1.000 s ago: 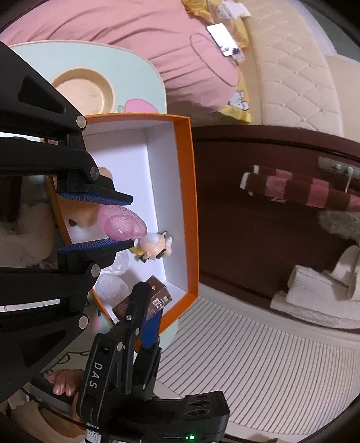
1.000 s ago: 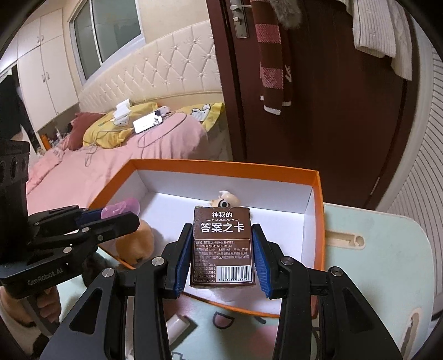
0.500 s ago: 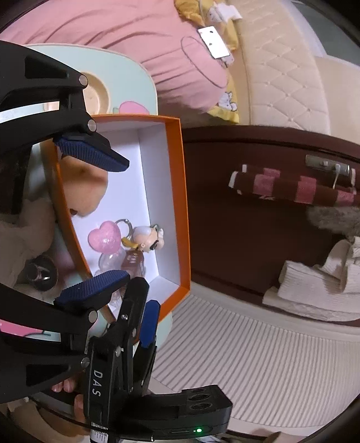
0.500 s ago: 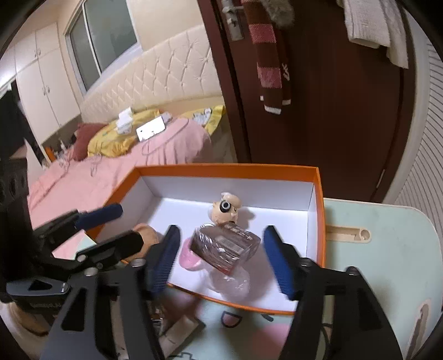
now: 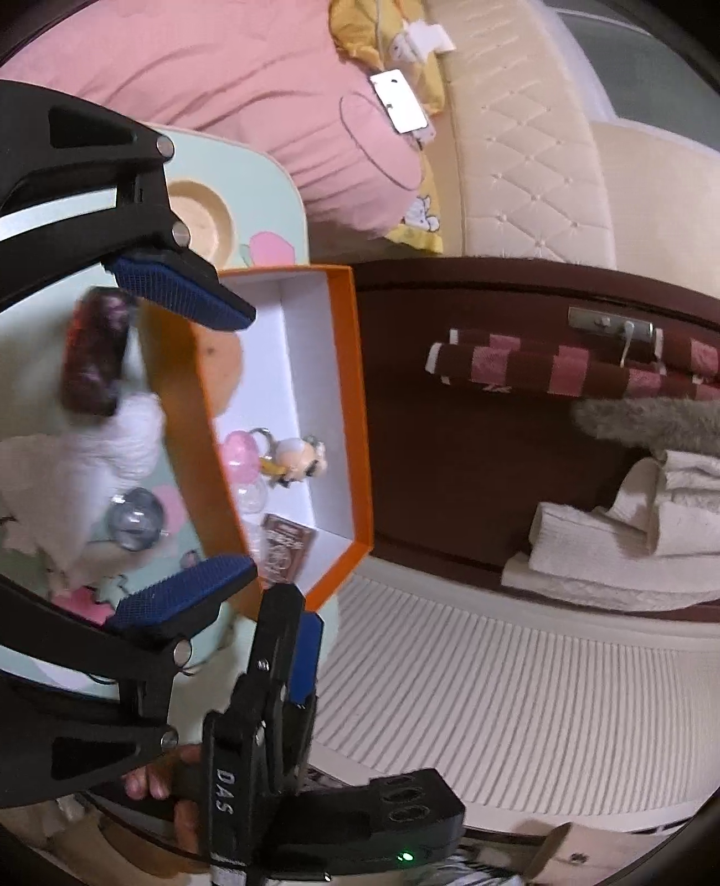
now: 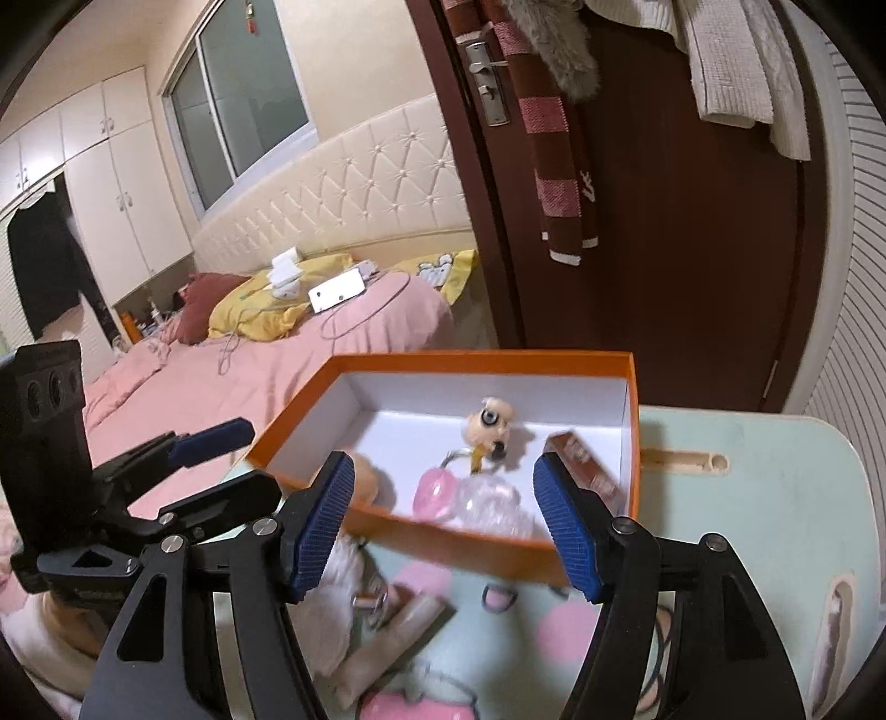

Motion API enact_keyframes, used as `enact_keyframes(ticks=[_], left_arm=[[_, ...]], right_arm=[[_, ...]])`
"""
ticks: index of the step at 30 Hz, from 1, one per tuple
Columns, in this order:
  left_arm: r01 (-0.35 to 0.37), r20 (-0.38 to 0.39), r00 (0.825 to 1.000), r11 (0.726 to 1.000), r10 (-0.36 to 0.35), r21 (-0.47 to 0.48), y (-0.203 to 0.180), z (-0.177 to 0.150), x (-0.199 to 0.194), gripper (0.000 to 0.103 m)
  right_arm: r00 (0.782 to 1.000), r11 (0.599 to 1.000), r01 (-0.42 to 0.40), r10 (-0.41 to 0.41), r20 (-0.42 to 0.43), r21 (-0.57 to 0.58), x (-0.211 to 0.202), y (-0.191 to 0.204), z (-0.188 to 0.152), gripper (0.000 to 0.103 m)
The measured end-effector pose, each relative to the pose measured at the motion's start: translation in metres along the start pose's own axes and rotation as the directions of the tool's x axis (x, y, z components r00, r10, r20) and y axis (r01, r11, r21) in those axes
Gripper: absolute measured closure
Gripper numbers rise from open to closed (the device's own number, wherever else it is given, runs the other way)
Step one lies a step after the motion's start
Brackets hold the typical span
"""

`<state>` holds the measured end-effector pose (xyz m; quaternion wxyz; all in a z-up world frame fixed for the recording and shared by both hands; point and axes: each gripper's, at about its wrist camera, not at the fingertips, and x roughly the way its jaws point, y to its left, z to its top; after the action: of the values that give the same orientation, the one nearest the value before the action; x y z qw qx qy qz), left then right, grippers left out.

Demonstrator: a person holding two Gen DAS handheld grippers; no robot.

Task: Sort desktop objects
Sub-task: 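Withdraw both grippers from the box back toward the table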

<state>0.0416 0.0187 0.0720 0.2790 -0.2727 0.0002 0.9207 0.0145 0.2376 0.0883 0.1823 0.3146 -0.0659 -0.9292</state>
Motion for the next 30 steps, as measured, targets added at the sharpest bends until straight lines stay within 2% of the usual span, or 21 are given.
enact_keyframes(ticks=[5,9,14,17,19,22,25,27,30], left_arm=[[-0.060,-0.068,0.996,0.998,0.062,0.032,-0.008,-0.025,-0.013,0.013],[-0.089,-0.119,0.988,0.995,0.094,0.047,-0.013,-0.051,-0.022,0.013],[-0.155,-0.158,0.975,0.987,0.159,0.039,-0.009,-0.066,-0.019,0.013],[-0.179,-0.181,0.967,0.983,0.181,0.029,-0.005,-0.071,-0.014,0.013],[-0.203,-0.200,0.959,0.979,0.203,0.018,-0.001,-0.075,-0.010,0.013],[-0.268,-0.277,0.927,0.963,0.252,-0.020,0.011,-0.082,0.002,0.012],[-0.273,-0.270,0.929,0.961,0.252,-0.042,0.015,-0.083,0.001,0.012],[-0.269,-0.270,0.931,0.962,0.247,-0.048,0.016,-0.084,0.002,0.010],[-0.273,-0.273,0.929,0.961,0.252,-0.041,0.016,-0.084,0.003,0.010]], right_arm=[[0.999,1.000,-0.001,0.002,-0.042,0.007,-0.013,0.007,-0.021,0.035],[0.994,0.999,0.025,-0.022,-0.112,0.025,-0.017,0.009,-0.047,0.035],[0.967,0.988,0.156,-0.157,-0.203,-0.016,-0.007,0.012,-0.076,0.035],[0.951,0.982,0.189,-0.184,-0.249,-0.002,0.000,0.008,-0.083,0.035],[0.947,0.977,0.212,-0.207,-0.245,-0.008,-0.001,0.008,-0.082,0.035],[0.935,0.965,0.262,-0.260,-0.242,-0.022,0.001,0.006,-0.083,0.035],[0.923,0.952,0.300,-0.304,-0.235,-0.051,0.002,0.008,-0.085,0.033],[0.913,0.943,0.324,-0.334,-0.236,-0.083,0.002,0.013,-0.089,0.026],[0.913,0.944,0.322,-0.331,-0.239,-0.077,0.001,0.011,-0.089,0.022]])
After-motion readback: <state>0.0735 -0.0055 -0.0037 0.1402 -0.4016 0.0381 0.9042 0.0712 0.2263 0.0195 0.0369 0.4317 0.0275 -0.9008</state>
